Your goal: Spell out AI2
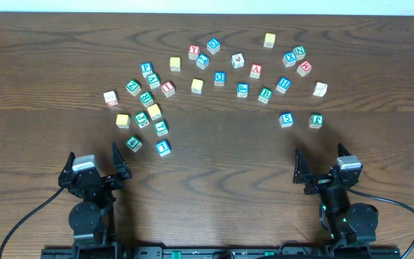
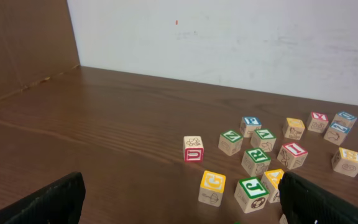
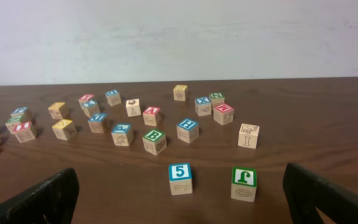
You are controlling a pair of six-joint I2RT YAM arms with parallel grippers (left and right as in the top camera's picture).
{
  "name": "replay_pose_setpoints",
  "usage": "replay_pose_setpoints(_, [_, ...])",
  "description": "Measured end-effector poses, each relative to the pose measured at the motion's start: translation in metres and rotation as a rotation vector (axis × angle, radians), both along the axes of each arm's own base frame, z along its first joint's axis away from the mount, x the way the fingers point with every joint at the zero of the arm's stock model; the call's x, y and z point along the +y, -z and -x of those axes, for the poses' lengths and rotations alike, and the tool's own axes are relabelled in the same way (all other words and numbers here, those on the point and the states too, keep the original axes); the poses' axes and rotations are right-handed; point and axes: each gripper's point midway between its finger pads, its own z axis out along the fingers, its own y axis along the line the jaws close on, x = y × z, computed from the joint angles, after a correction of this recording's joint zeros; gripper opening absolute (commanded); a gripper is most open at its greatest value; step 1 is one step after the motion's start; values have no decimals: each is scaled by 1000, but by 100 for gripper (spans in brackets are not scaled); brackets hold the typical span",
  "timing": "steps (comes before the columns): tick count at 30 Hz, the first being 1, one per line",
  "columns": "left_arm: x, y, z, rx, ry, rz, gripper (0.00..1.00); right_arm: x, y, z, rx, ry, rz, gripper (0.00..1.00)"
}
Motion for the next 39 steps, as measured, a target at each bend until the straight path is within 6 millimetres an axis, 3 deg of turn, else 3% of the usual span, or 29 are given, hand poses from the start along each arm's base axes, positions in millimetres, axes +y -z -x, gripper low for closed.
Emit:
replay_pose_setpoints(8, [0,0,0,0,0,0,98,10,-25,1,-101,-57,-7,99])
replay_pose_setpoints(14, [0,0,0,0,0,0,98,16,-32,1,-73,-95,0,99])
replay_pose_setpoints(18, [0,0,0,1,2,0,98,22,-55,-4,-53,-129,18,99])
replay_pose_setpoints(27, [0,0,0,1,3,0,97,42,-117,-38,37,-234,22,99])
replay_pose_setpoints(39, [0,0,0,1,3,0,98,64,-150,-98,330,-354,-4,99])
